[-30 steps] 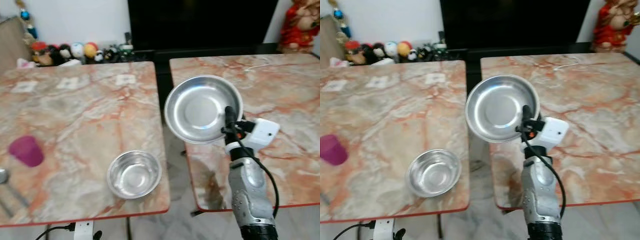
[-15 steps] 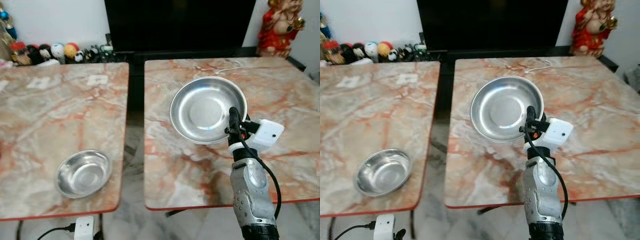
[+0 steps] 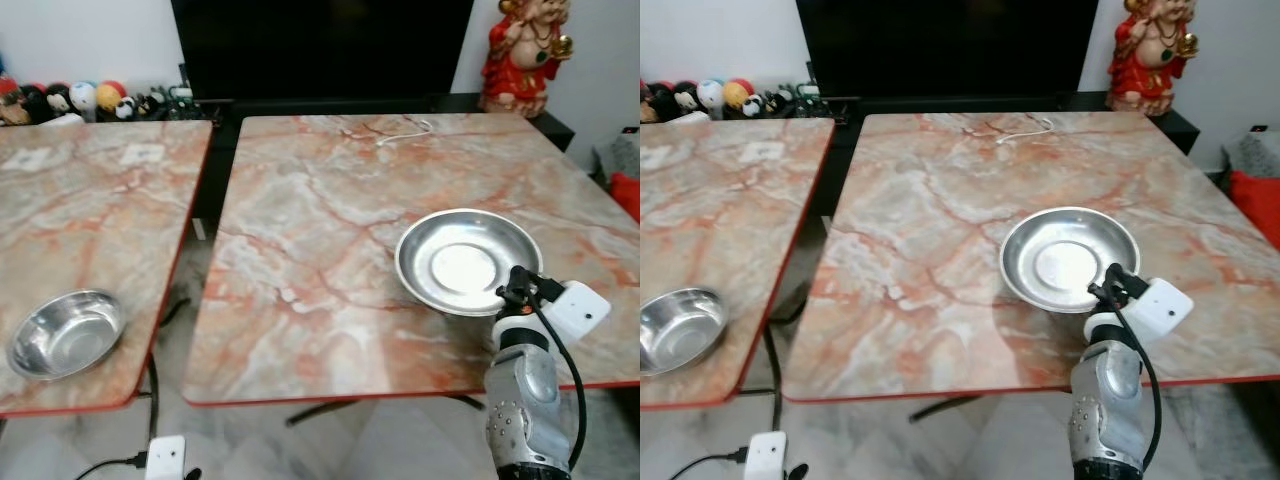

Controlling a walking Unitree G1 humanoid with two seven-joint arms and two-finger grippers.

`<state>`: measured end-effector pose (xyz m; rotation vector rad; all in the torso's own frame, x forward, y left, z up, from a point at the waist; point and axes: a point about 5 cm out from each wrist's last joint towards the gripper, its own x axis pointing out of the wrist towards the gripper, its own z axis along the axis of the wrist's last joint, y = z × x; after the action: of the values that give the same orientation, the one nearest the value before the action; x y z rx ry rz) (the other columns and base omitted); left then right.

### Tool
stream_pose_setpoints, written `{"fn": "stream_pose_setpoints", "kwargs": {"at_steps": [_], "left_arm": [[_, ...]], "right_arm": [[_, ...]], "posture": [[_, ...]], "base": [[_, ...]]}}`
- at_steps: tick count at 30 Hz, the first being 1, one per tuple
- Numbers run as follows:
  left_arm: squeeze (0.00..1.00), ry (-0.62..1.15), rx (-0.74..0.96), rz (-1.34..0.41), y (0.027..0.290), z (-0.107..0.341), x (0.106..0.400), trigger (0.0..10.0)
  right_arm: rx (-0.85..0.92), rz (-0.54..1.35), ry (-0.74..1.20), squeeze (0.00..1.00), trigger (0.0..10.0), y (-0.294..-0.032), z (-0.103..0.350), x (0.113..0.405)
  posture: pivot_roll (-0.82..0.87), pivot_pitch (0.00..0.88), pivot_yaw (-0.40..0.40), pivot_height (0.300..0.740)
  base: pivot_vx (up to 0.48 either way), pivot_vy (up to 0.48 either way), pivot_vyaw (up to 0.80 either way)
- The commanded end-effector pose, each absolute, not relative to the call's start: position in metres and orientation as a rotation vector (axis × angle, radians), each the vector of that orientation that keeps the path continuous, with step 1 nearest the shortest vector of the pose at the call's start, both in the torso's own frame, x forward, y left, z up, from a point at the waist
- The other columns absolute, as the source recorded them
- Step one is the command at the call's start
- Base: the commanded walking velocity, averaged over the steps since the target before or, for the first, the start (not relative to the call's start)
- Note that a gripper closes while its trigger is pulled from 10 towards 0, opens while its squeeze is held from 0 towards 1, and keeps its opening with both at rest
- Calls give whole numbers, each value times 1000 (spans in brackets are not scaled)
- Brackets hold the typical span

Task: Setting the table

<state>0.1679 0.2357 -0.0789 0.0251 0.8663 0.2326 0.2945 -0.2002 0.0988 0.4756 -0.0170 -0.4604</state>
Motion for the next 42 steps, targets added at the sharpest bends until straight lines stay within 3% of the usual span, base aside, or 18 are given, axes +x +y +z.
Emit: {"fn": "stream_pose_setpoints", "kwargs": {"at_steps": [1, 7, 30, 31, 32, 40, 41, 42], "left_arm": [[0, 873, 32, 235, 238, -79, 167, 10000], [0, 875, 35, 232, 239, -79, 167, 10000], [0, 890, 53, 222, 242, -80, 163, 10000], [0, 891, 53, 222, 242, -80, 163, 10000], [0, 893, 54, 221, 242, -80, 163, 10000], [0, 896, 53, 217, 241, -80, 163, 10000], [0, 896, 53, 217, 241, -80, 163, 10000], [0, 897, 53, 217, 241, -80, 163, 10000]], "right_arm": [[492, -516, -13, 0, 10000, -208, 100, 295], [566, -532, 15, 0, 10000, -207, 94, 297], [538, -534, 180, 0, 10000, -200, 75, 277], [540, -533, 183, 431, 10000, -200, 75, 276], [543, -537, 191, 1000, 10000, -200, 73, 275], [504, -566, 202, 980, 10000, -205, 74, 269], [508, -555, 199, 698, 10000, -204, 75, 269], [504, -544, 196, 0, 10000, -203, 76, 268]], "posture": [[-92, 0, 18, 740], [-92, 0, 19, 740], [-101, 0, 19, 740], [-106, 0, 21, 740], [-107, 0, 21, 740], [-104, 0, 19, 740], [-104, 0, 19, 740], [-104, 0, 20, 740]], "base": [[0, 0, 0], [0, 0, 0], [0, 0, 0], [0, 0, 0], [0, 0, 0], [0, 0, 0], [0, 0, 0], [0, 0, 0]]}}
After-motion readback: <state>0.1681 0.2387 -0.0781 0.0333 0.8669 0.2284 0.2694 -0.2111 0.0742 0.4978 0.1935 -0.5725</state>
